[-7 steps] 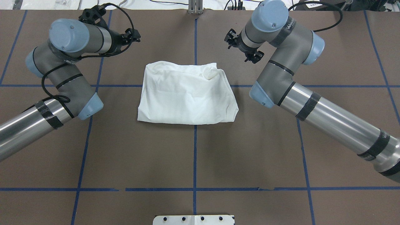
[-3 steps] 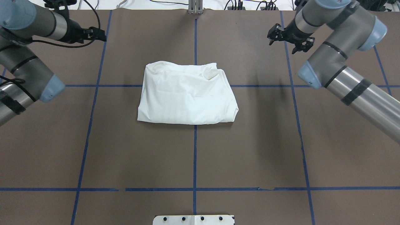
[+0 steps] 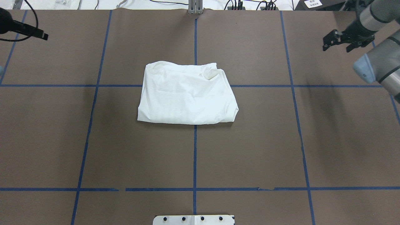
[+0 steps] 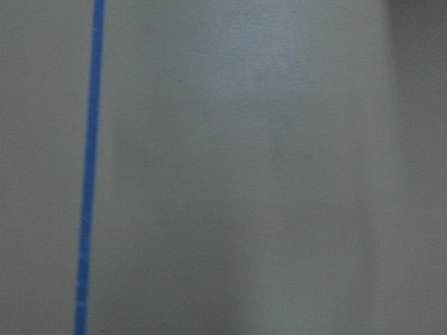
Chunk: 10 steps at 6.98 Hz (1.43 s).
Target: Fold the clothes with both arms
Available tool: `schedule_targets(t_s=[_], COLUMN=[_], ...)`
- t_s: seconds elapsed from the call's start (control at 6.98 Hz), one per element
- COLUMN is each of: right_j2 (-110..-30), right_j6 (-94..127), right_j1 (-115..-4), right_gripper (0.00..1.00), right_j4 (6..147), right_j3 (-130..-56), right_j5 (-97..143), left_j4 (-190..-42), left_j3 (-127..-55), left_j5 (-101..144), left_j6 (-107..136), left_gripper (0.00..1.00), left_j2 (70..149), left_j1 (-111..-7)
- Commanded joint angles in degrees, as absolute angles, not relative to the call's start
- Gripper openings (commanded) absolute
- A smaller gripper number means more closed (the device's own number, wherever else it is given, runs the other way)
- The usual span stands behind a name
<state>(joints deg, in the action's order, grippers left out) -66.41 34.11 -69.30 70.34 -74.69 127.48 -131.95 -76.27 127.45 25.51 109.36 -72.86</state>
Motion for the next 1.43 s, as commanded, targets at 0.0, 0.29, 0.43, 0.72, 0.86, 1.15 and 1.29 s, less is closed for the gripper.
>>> schedule_targets(t_s=[0.0,0.29,0.43,0.72,0.86,1.15,1.29], right_j2=[-72.1,-78.4,-80.7,-85.6,-87.0,-90.4,-91.2], right_j6=[14.3,6.8,5.7,5.6,5.7,5.5,5.6], right_j1=[-77.4,-85.1,-86.4,-87.0,-86.9,-86.2,-86.2], right_gripper=[1.00,1.00,1.00,1.00,1.00,1.00,1.00], right_j4=[76.1,75.5,75.6,76.3,80.8,88.5,89.5], right_j3=[-74.7,-75.1,-77.0,-84.4,-89.1,-96.7,-98.5], right_j5=[130.4,135.7,136.7,136.4,136.4,133.9,133.6], left_j4=[-128.9,-121.4,-121.0,-120.9,-119.9,-113.2,-111.2], left_j3=[-75.0,-74.6,-74.7,-83.1,-87.9,-94.0,-94.7], left_j5=[133.4,133.4,133.2,133.0,133.1,133.4,133.6], left_j6=[10.1,-1.9,-2.2,3.6,3.6,3.6,3.6], left_gripper=[1.00,1.00,1.00,1.00,1.00,1.00,1.00], left_j2=[104.9,102.8,100.1,92.9,88.8,86.2,86.2], left_j1=[-82.3,-88.9,-90.3,-90.8,-90.8,-90.8,-90.7])
